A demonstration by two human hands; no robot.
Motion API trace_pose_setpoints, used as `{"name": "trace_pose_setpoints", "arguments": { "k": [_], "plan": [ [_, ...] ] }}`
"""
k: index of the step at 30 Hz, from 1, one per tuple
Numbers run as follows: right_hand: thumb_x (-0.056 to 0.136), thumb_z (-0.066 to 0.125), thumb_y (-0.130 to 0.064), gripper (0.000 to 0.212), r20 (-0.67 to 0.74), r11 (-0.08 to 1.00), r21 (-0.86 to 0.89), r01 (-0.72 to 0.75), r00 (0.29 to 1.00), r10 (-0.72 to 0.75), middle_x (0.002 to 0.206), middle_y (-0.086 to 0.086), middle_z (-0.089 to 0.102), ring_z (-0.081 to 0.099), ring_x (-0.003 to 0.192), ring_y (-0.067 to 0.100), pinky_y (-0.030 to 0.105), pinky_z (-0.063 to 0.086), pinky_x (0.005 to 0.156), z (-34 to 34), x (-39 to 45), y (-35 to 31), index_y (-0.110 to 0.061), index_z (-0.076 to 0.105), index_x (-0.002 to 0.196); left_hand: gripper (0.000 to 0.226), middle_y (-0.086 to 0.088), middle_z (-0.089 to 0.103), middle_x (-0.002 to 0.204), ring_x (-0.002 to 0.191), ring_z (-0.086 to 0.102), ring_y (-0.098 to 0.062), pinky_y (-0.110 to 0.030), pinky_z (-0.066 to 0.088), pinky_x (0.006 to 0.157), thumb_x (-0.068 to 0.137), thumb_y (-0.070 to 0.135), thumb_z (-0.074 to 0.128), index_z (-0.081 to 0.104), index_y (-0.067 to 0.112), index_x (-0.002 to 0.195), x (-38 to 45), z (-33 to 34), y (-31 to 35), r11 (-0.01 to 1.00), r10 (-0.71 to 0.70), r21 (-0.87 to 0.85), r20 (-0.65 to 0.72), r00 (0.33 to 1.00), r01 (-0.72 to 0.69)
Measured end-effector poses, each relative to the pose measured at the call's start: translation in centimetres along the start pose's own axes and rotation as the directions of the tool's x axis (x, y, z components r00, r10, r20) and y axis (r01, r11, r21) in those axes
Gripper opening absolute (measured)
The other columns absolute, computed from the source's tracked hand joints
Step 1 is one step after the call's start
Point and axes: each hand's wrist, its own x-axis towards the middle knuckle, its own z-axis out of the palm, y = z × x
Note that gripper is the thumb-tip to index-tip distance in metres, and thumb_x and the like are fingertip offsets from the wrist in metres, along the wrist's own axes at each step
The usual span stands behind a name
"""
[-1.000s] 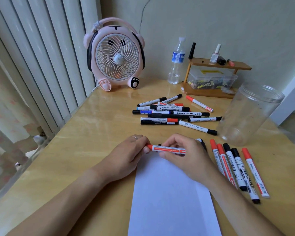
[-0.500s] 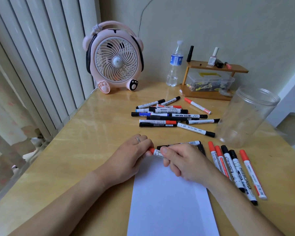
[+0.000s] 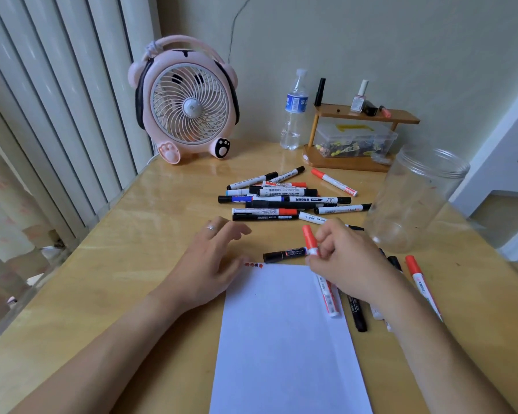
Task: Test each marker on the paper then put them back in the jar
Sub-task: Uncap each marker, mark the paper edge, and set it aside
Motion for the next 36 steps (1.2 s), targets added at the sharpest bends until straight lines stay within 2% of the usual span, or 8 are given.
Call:
{"name": "trace_pose_setpoints", "arguments": {
  "k": [3,9,15,19,21,25,32,36],
  "plan": [
    [0.089,0.074,-0.030,0.026,0.063,0.990,-0.095,-0.104,0.992,0.110,0.085,0.001,0.069,0.070,0.072,0.022,0.044,0.060,0.074,-0.7,0.1,0.6,-0.020,0.052,0.095,0.026,0.009,0.053,0.110,0.109,0.050,-0.005,-0.028,0.044,0.093,0.093,0.019,0.062,0.062,0.028,0.118,-0.1,-0.1,-0.7,0.996,-0.086,-0.006,-0.021,0.996,0.086],
    [0.088,0.070,-0.028,0.019,0.072,0.913,-0.355,-0.199,0.968,0.239,0.095,0.005,0.063,0.064,0.087,0.029,0.038,0.054,0.074,-0.9,0.1,1.1,-0.013,0.058,0.090,0.023,0.012,0.053,0.108,0.110,0.051,0.000,-0.014,0.040,0.090,0.093,0.019,0.062,0.066,0.034,0.110,-0.1,0.0,-0.7,0.992,-0.120,-0.039,0.014,0.993,0.120],
    [0.092,0.059,-0.015,0.023,-0.053,0.819,-0.465,-0.338,0.933,0.355,0.083,0.001,0.050,0.051,0.076,0.027,0.029,0.033,0.056,-0.5,0.3,1.7,-0.018,0.045,0.074,0.025,0.012,0.053,0.109,0.110,0.049,0.002,-0.015,0.041,0.091,0.088,0.023,0.058,0.066,0.032,0.110,-0.1,0.2,-0.5,0.990,-0.137,-0.028,0.027,0.990,0.137],
    [0.099,0.058,-0.028,0.018,-0.233,0.902,-0.333,-0.276,0.951,0.204,0.094,0.003,0.056,0.053,0.082,0.029,0.033,0.039,0.065,0.1,0.4,0.9,-0.016,0.050,0.088,0.025,0.010,0.053,0.107,0.109,0.049,0.003,-0.011,0.038,0.088,0.088,0.021,0.058,0.066,0.032,0.109,0.0,0.2,-0.6,0.985,-0.165,-0.038,0.018,0.986,0.166],
    [0.101,0.058,-0.026,0.011,-0.283,0.957,-0.269,-0.111,0.958,0.032,0.102,0.001,0.059,0.057,0.088,0.025,0.034,0.045,0.067,0.9,0.7,0.5,-0.016,0.057,0.098,0.026,0.010,0.054,0.106,0.107,0.049,0.002,-0.010,0.038,0.087,0.086,0.025,0.055,0.066,0.031,0.109,0.1,0.2,-0.4,0.984,-0.171,-0.042,0.021,0.985,0.172],
    [0.098,0.064,-0.014,0.018,-0.118,0.918,-0.276,0.284,0.938,-0.325,0.111,-0.001,0.060,0.056,0.108,0.021,0.039,0.052,0.085,4.4,1.8,0.5,-0.017,0.073,0.114,0.026,0.011,0.054,0.103,0.106,0.050,-0.003,-0.016,0.041,0.086,0.086,0.026,0.054,0.066,0.032,0.109,0.1,0.2,-0.3,0.985,-0.172,-0.026,0.026,0.985,0.173],
    [0.094,0.065,-0.011,0.012,-0.092,0.825,-0.347,0.446,0.859,-0.504,0.099,-0.006,0.062,0.056,0.098,0.021,0.040,0.046,0.094,6.0,3.3,0.0,-0.021,0.065,0.102,0.025,0.012,0.056,0.098,0.105,0.051,-0.007,-0.012,0.037,0.086,0.099,0.037,0.049,0.066,0.030,0.115,0.1,0.0,0.0,0.987,-0.150,-0.055,-0.001,0.989,0.150],
    [0.094,0.053,-0.018,0.014,-0.115,0.773,-0.357,0.525,0.796,-0.594,0.085,-0.004,0.055,0.052,0.085,0.022,0.036,0.047,0.078,5.7,1.8,-1.6,-0.020,0.063,0.104,0.028,0.013,0.062,0.093,0.095,0.058,-0.011,-0.024,0.044,0.080,0.107,0.041,0.041,0.064,0.026,0.110,0.2,-0.5,1.3,0.986,-0.063,-0.152,0.071,0.996,0.073]
  ]
}}
